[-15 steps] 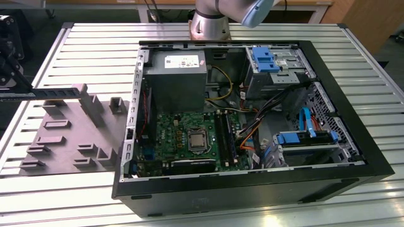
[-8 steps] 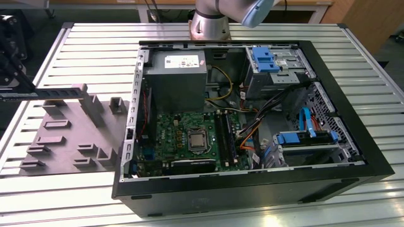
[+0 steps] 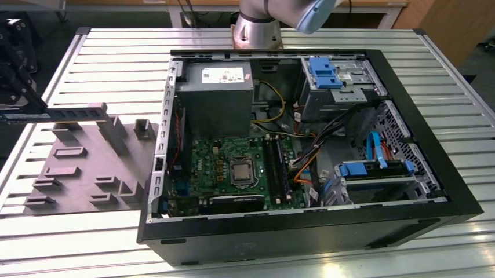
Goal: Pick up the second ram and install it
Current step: 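Pick up the second ram and move it above second insertion slot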
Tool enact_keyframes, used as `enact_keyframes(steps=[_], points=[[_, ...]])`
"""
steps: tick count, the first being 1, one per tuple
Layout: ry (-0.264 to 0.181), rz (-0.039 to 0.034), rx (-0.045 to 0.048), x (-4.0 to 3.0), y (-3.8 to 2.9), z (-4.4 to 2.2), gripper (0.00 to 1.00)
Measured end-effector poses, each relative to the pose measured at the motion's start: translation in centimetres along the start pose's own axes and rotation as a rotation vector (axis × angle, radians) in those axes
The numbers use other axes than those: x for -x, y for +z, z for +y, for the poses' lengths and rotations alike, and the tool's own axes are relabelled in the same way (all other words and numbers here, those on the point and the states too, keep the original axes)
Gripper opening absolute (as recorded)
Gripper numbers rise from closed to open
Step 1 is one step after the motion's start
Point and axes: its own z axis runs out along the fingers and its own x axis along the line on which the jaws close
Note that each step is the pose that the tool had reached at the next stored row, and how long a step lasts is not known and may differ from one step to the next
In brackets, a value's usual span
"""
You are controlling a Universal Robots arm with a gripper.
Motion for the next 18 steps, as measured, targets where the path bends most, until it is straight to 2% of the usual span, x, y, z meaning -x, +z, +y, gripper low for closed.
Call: enact_keyframes(steps=[18], points=[[0.0, -0.0001, -0.0001, 0.03, -0.03, -1.09, 0.12]])
